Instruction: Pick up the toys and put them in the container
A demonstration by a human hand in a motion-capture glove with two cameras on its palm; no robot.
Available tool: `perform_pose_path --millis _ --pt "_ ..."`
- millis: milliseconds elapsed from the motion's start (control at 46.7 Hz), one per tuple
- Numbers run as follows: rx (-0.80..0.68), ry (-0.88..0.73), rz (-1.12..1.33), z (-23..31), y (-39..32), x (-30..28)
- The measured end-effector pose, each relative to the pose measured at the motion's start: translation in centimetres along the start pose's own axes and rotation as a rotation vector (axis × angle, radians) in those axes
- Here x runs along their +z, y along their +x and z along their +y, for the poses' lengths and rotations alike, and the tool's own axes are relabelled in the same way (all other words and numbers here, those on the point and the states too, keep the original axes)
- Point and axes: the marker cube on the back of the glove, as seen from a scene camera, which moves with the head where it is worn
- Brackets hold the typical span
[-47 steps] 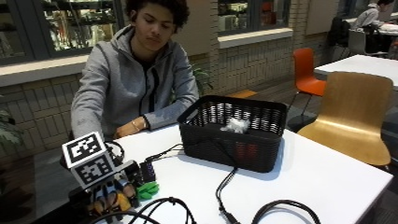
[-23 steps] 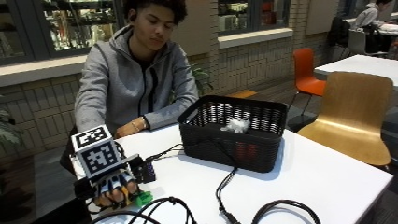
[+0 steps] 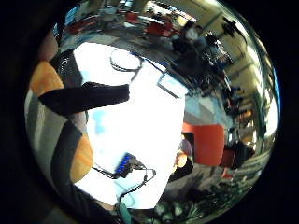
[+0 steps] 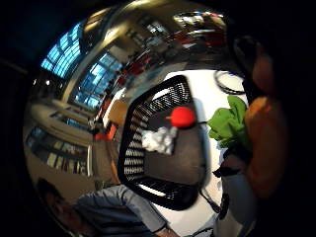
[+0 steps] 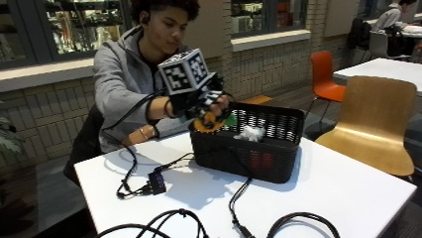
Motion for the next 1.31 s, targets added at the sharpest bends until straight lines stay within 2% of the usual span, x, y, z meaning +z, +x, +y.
perform_pose_path --millis 128,235,385,535,663,813,963,1070,1156,1305 --pt "-0.122 -0.043 -0.033 -2.3 -7.0 1.9" --pt "-0.159 -0.082 -0.023 -3.3 -10.5 3.8" --pt "-0.174 -0.158 0.030 -3.8 -12.1 5.8" --pt "-0.192 -0.308 0.095 -2.7 -12.0 6.2" --pt "-0.203 -0.303 0.028 -1.2 -11.1 4.5" --pt "-0.229 -0.275 -0.027 4.5 -8.4 1.6" --pt "-0.182 -0.216 0.157 12.3 -2.9 0.2" --pt "-0.033 -0.218 0.204 17.4 1.9 -0.2" --pt "0.128 -0.221 0.144 22.0 5.0 -0.4" --pt "0.276 -0.207 0.012 28.3 9.2 -0.9"
